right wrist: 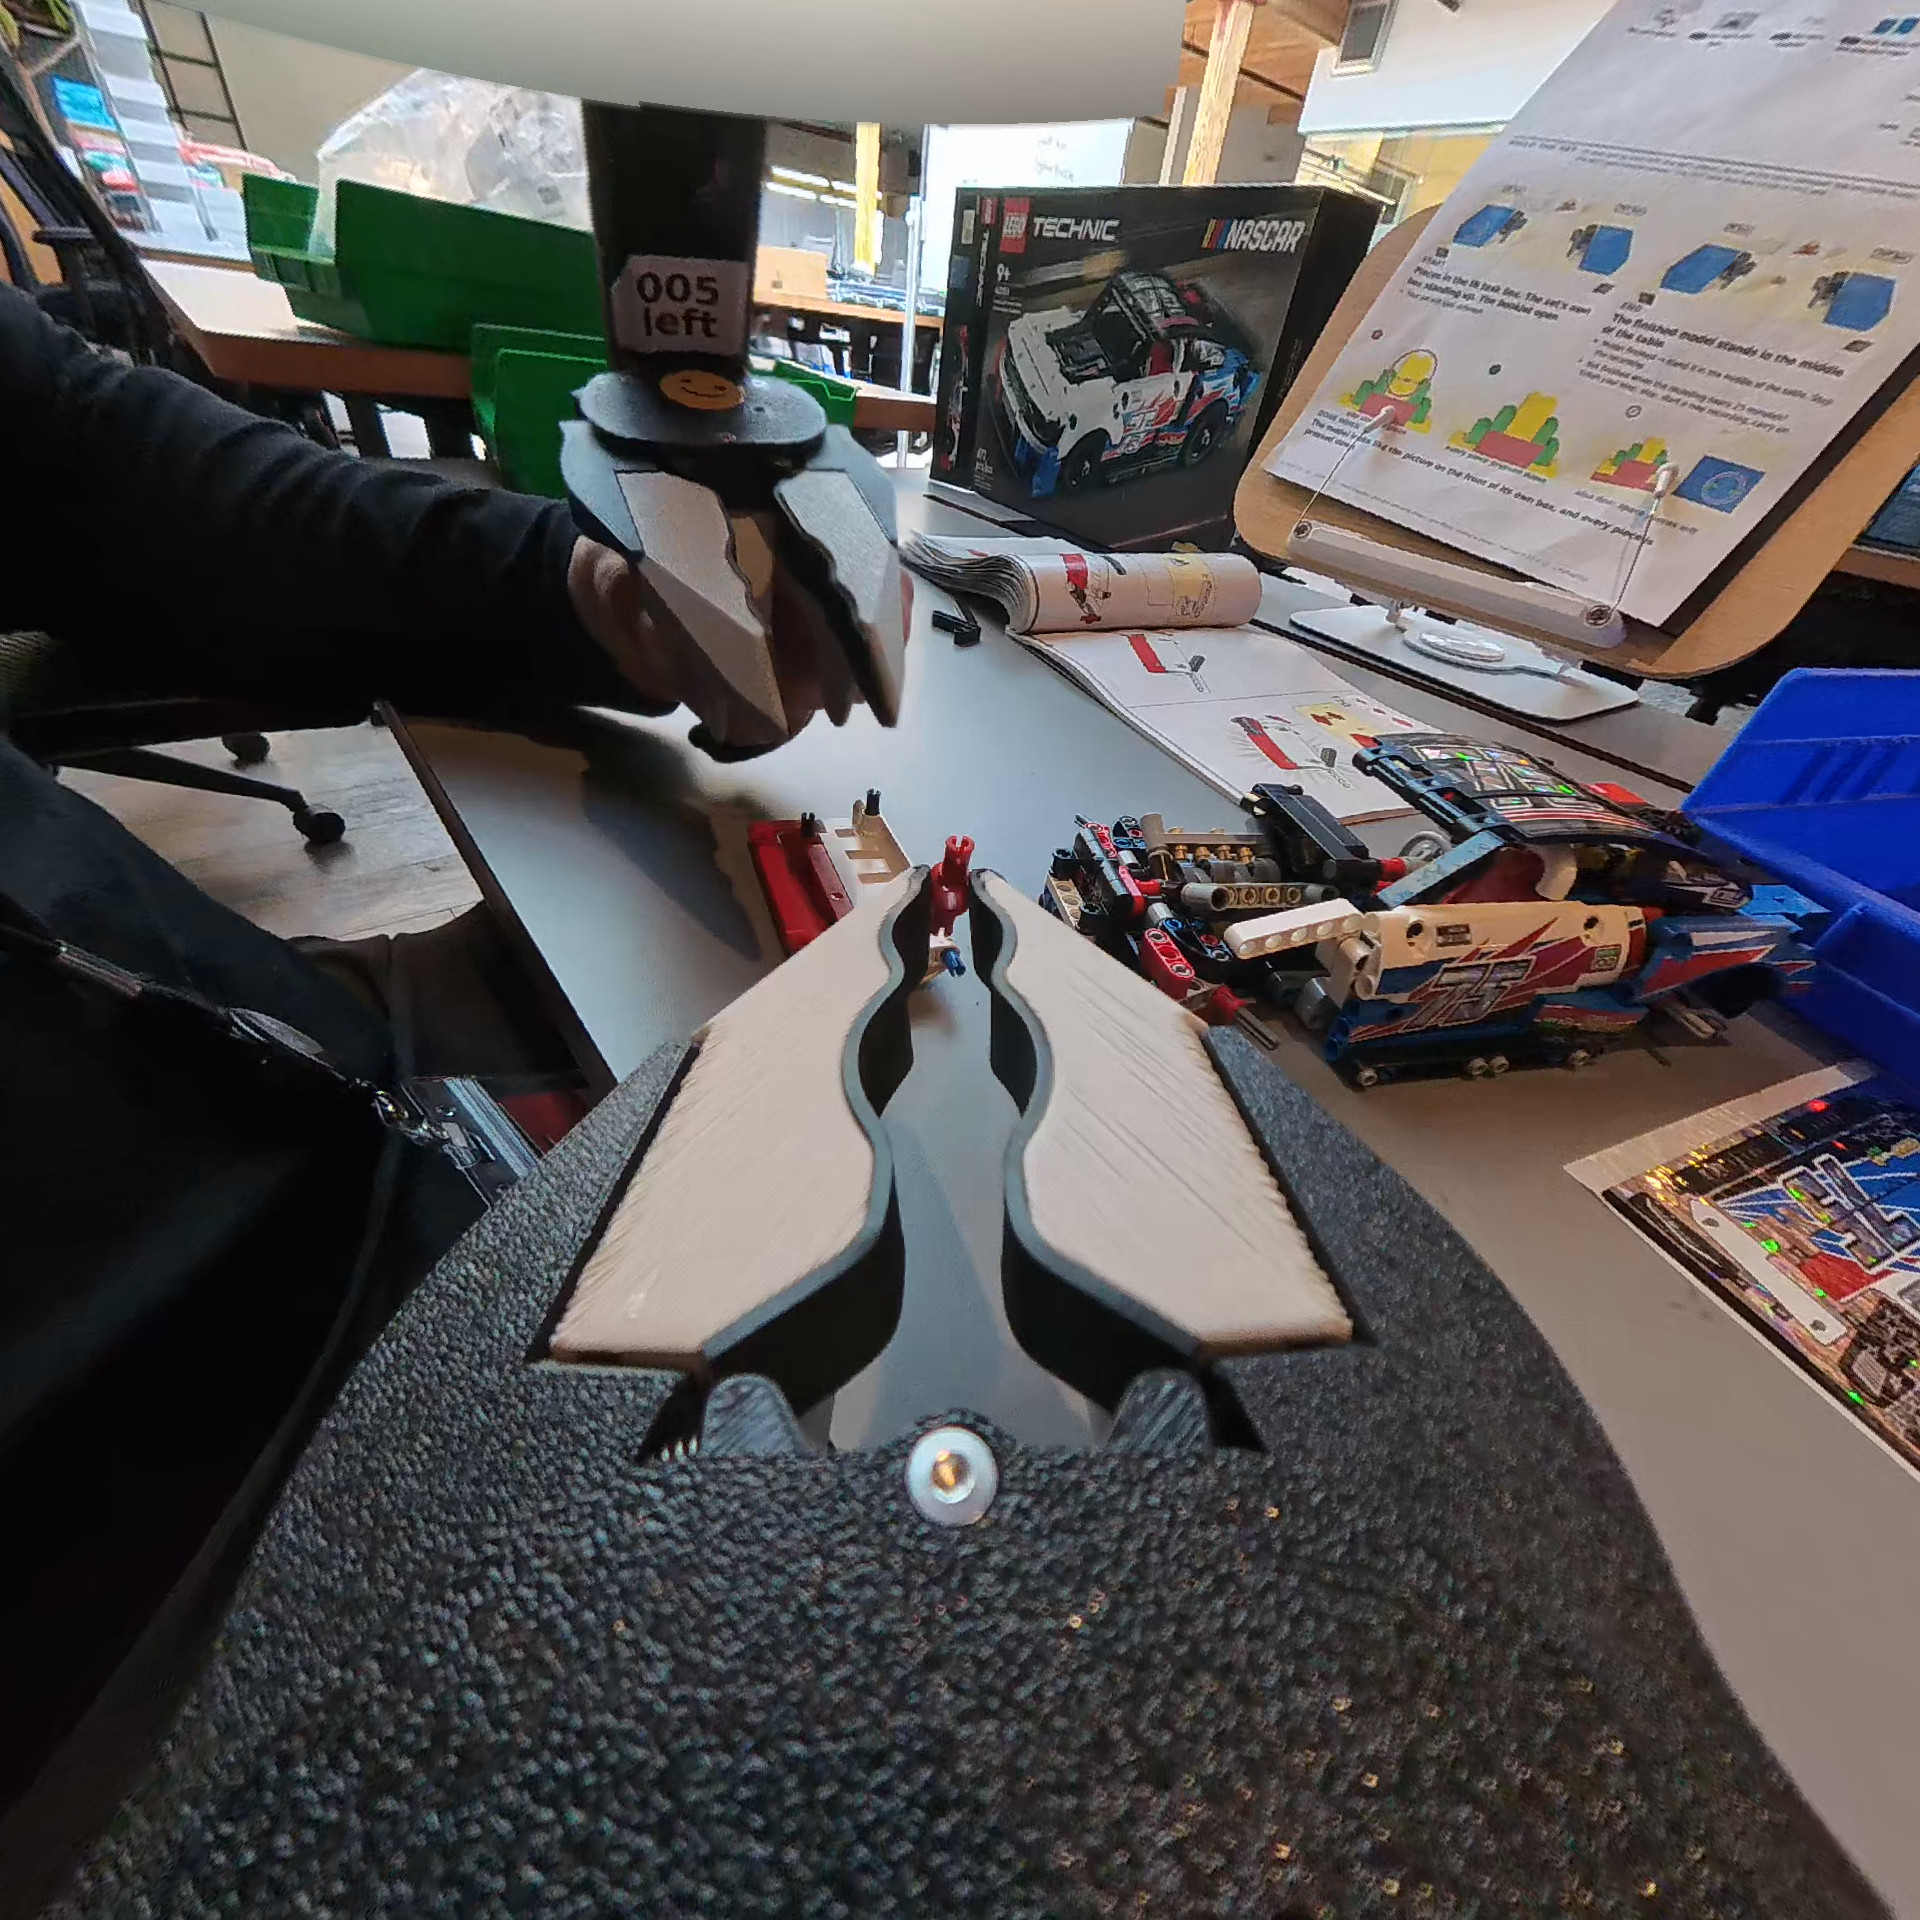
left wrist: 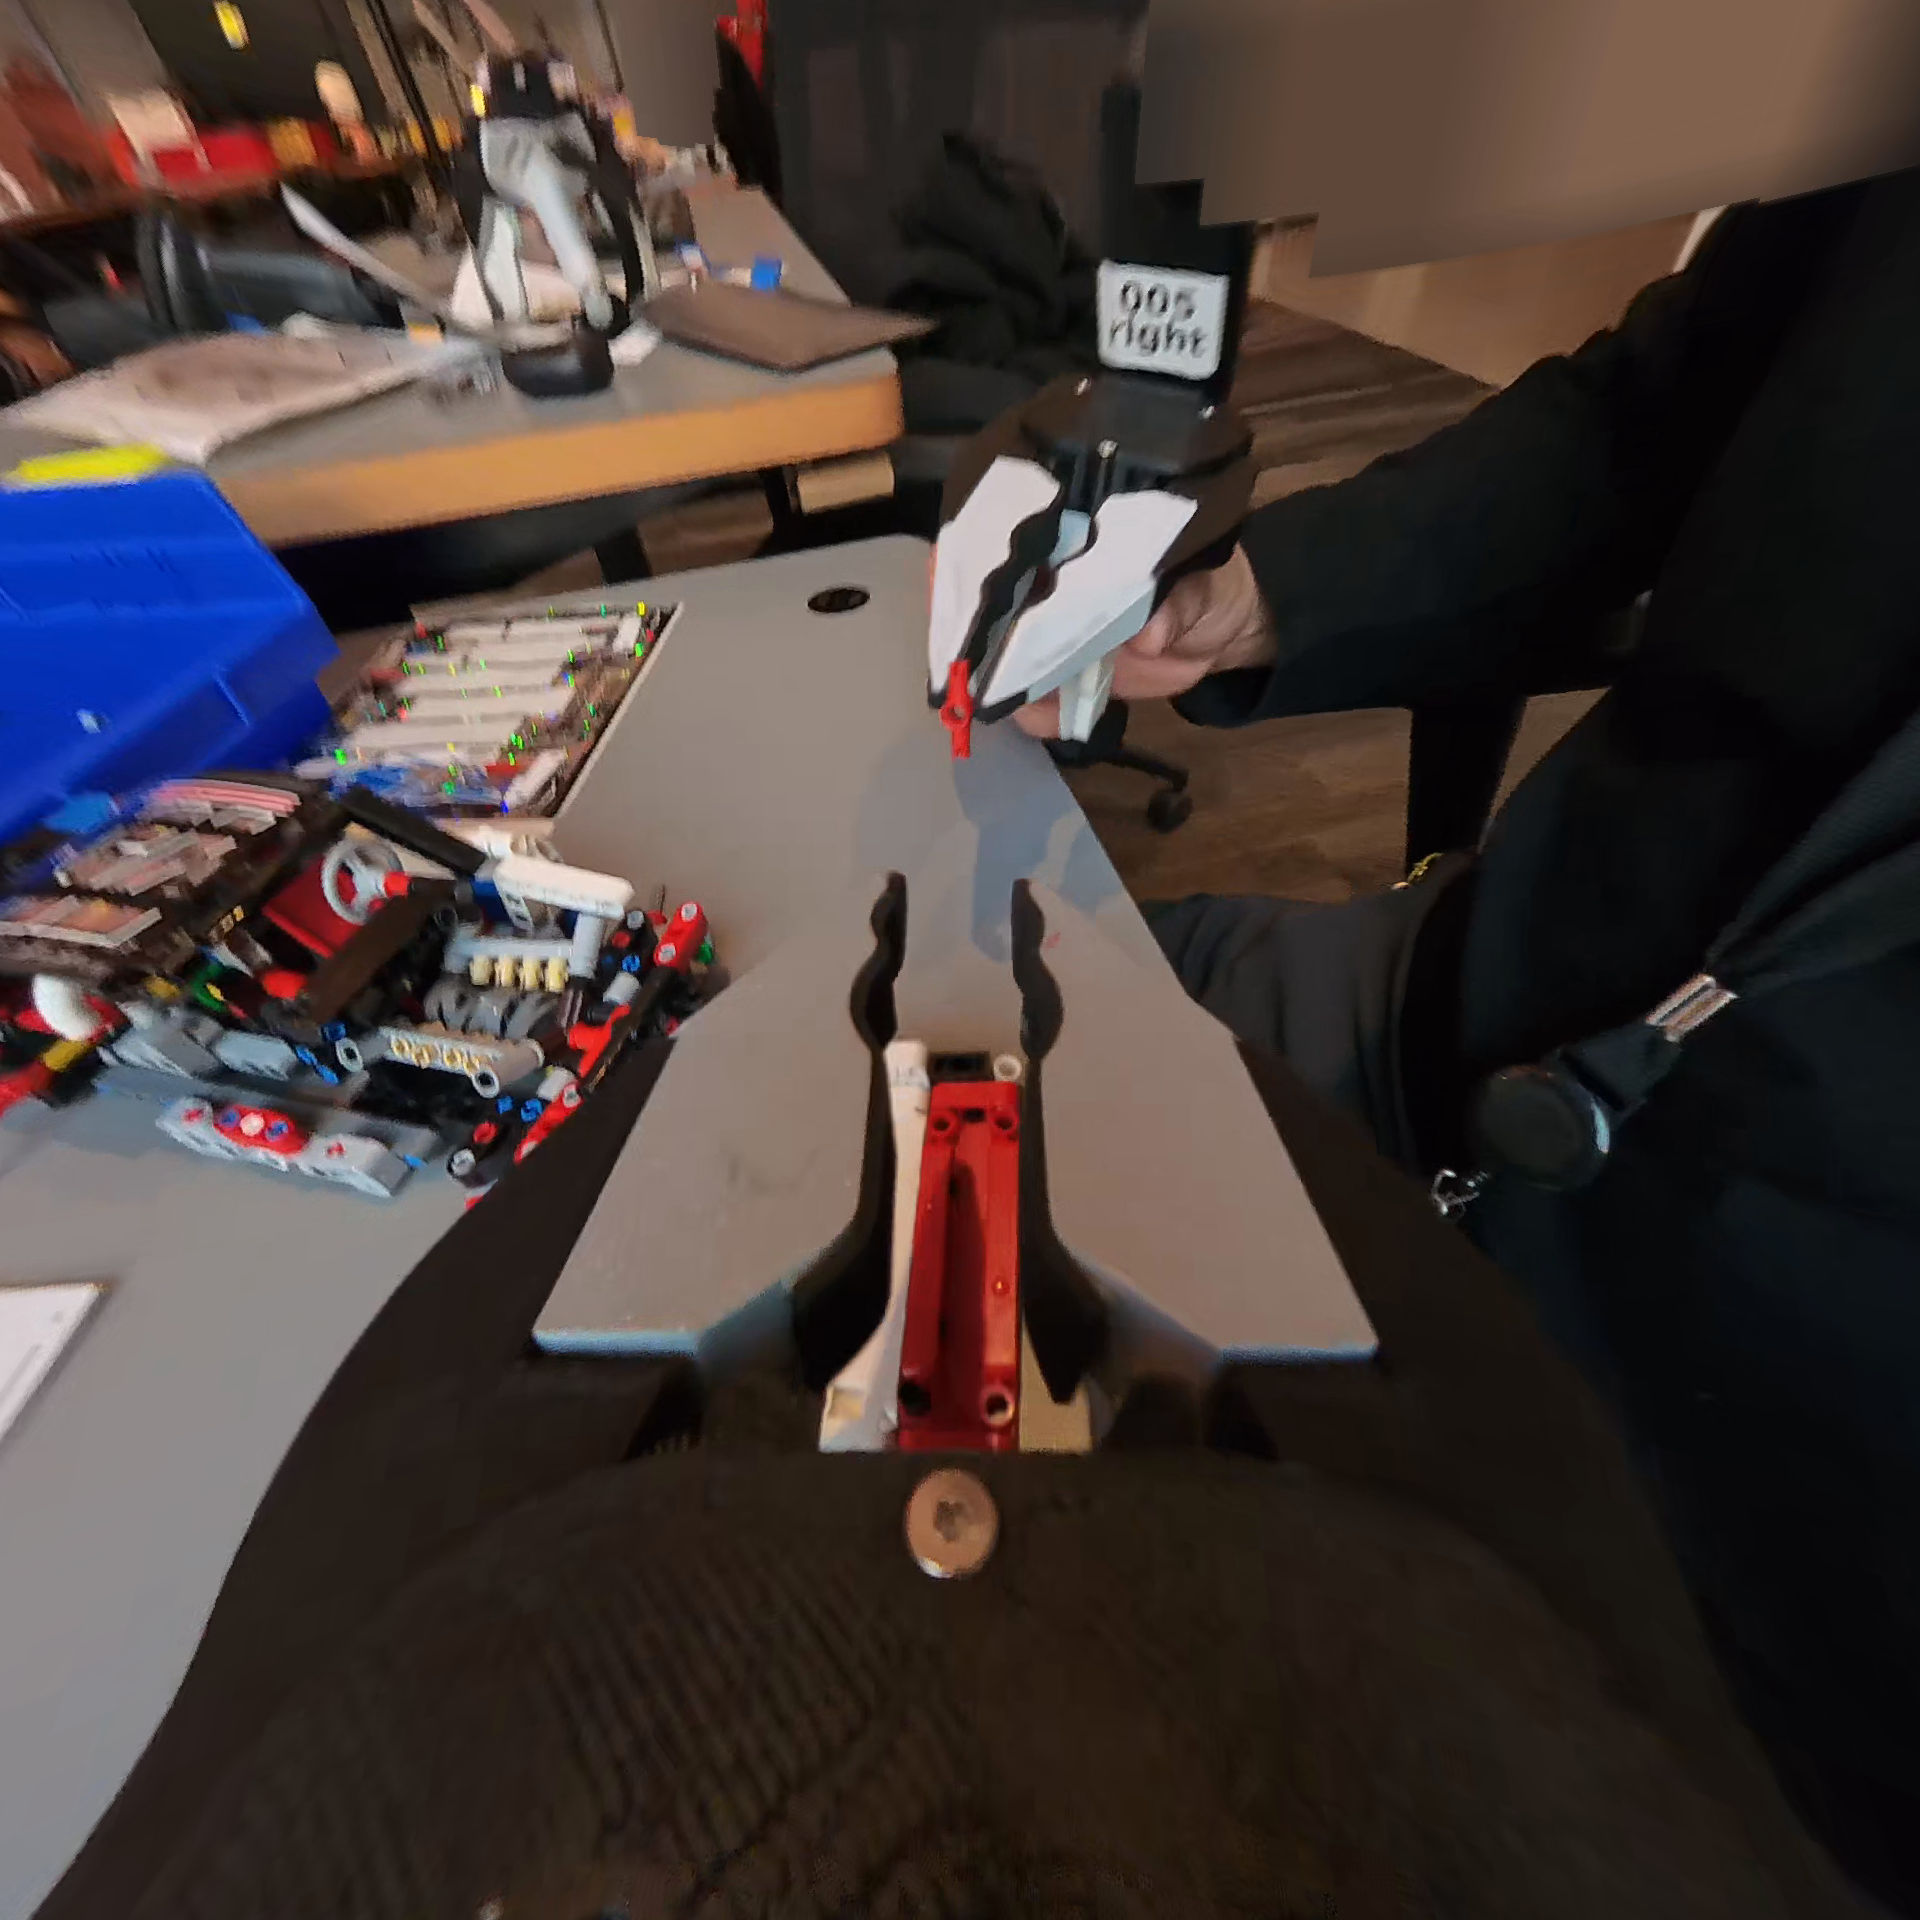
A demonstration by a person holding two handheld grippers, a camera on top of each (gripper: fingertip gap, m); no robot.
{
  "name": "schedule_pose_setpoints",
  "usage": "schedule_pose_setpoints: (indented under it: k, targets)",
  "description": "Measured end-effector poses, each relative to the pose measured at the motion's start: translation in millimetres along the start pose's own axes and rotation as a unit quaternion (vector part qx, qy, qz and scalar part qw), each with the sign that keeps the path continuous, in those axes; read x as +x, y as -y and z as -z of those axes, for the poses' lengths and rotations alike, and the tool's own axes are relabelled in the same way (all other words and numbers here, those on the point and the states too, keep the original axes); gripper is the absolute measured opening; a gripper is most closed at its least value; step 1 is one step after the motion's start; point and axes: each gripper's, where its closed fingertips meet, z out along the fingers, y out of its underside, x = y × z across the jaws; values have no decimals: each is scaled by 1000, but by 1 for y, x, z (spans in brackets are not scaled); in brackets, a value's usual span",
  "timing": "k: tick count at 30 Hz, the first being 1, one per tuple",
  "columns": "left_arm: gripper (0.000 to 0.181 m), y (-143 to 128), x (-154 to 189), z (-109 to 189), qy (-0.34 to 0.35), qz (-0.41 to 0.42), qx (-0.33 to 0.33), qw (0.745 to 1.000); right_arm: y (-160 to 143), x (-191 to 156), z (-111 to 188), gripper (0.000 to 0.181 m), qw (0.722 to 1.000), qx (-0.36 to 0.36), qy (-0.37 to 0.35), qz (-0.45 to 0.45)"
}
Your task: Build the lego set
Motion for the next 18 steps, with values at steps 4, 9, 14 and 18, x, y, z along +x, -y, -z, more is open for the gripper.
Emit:
schedule_pose_setpoints:
  k: [4,9,14,18]
  targets:
    - [13,17,8,5,-13,-13,42,999,0,-1,0,7,1000,-1,2,1]
    - [25,-10,-14,0,33,59,-49,996,-3,-1,0,7,1000,-7,3,-2]
    - [50,-50,-3,-2,-5,94,-188,978,-10,1,-2,7,1000,-25,3,-15]
    - [60,-67,-11,0,25,40,-248,968,-11,-1,-3,7,999,-29,8,-22]
